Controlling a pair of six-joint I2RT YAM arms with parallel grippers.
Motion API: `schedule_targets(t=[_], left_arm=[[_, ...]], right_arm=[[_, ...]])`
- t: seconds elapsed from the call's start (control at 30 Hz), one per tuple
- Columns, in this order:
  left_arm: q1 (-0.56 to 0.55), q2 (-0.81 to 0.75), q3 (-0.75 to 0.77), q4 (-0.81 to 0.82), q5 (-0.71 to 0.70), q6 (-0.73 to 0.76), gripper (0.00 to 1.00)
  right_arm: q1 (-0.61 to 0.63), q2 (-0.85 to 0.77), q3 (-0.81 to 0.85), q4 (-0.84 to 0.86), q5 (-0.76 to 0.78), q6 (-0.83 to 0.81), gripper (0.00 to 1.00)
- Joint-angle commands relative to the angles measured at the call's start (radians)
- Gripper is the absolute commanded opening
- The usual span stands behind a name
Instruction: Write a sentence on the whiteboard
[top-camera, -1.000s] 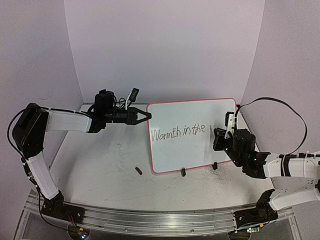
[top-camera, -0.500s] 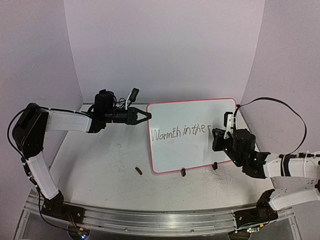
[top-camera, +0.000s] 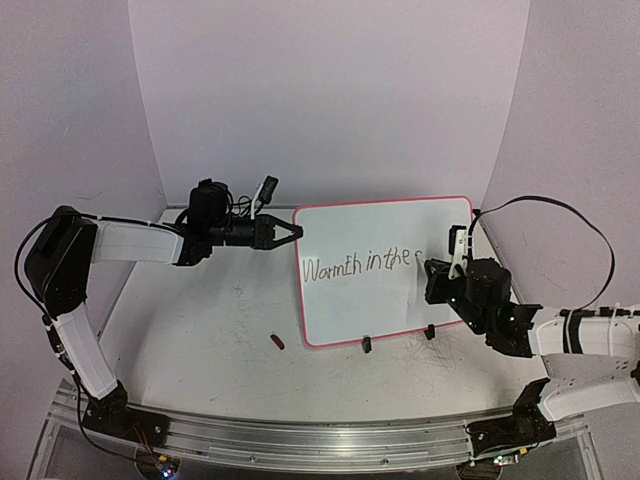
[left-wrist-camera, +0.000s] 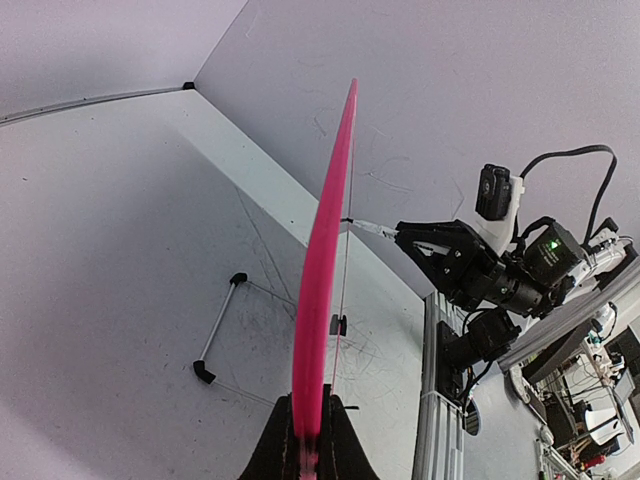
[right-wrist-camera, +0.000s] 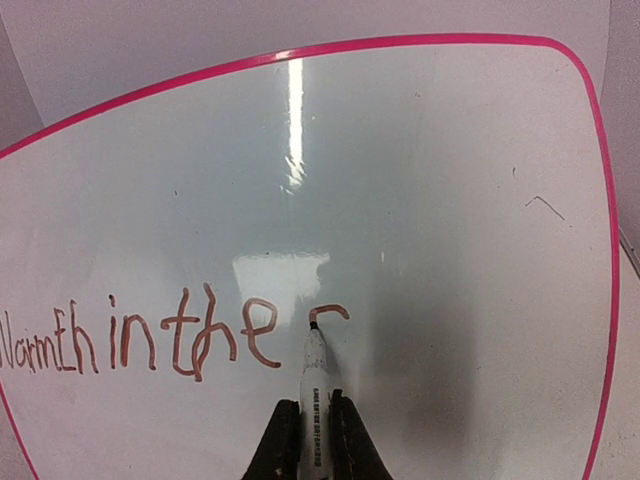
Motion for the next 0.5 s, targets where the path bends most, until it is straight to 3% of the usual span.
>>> schedule_targets(t=[0.0, 0.47], left_arm=[[-0.036, 0.000, 0.012, -0.050, 0.003, 0.031, 0.00], [-0.036, -0.001, 0.012, -0.050, 0.004, 0.031, 0.00]], right_arm=[[-0.004, -0.007, 0.011, -0.065, 0.012, 0.018, 0.00], [-0.004, -0.014, 0.016, -0.104, 0.076, 0.054, 0.00]])
